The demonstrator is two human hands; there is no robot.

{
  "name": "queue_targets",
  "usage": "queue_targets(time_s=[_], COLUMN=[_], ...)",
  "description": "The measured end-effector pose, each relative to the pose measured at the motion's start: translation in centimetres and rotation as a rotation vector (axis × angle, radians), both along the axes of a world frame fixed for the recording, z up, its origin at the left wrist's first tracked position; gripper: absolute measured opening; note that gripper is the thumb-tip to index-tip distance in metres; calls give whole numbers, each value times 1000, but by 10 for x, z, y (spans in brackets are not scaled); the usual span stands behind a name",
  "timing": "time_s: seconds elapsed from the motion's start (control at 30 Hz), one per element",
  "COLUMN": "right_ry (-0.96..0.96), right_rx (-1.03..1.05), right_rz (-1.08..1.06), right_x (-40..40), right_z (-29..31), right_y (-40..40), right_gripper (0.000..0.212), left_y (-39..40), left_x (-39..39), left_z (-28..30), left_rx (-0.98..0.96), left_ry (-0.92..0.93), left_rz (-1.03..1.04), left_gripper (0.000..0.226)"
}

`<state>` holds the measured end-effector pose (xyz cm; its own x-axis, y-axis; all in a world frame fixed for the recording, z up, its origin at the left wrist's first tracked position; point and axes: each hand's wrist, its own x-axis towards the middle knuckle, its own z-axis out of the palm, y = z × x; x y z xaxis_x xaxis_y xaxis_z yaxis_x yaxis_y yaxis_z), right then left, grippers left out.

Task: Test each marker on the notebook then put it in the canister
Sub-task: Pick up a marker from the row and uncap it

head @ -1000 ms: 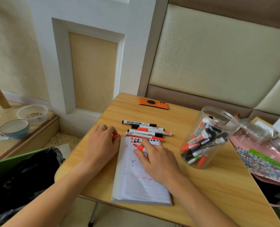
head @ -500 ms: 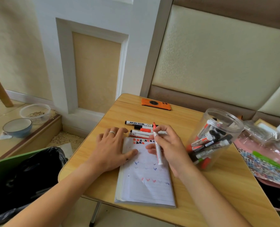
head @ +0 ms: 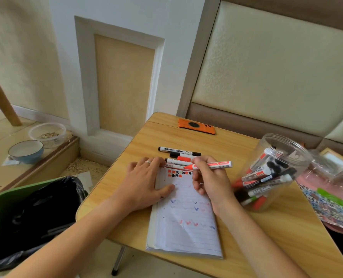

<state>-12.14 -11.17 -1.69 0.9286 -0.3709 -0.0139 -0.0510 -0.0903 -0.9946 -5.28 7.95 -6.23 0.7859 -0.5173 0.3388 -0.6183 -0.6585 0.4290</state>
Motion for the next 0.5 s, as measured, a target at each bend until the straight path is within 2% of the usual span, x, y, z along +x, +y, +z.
queue_targets(time_s=[0.17, 0.33, 0.5], right_ry=[10, 49, 113], right_rx=[-73, -235, -183], right_rz=[-1, -19, -5], right_x=[1, 4, 10], right_z=[-2, -3, -4], right_y=[1, 1, 2], right_gripper=[5, 15, 10], left_y=[2, 3, 4], left_x=[-1, -3, -2], left_z=[2, 5, 5], left_rx=[7, 44, 95], left_ry=[-5, -12, -9], left_rz=[-42, -91, -122], left_gripper=[60, 44, 37])
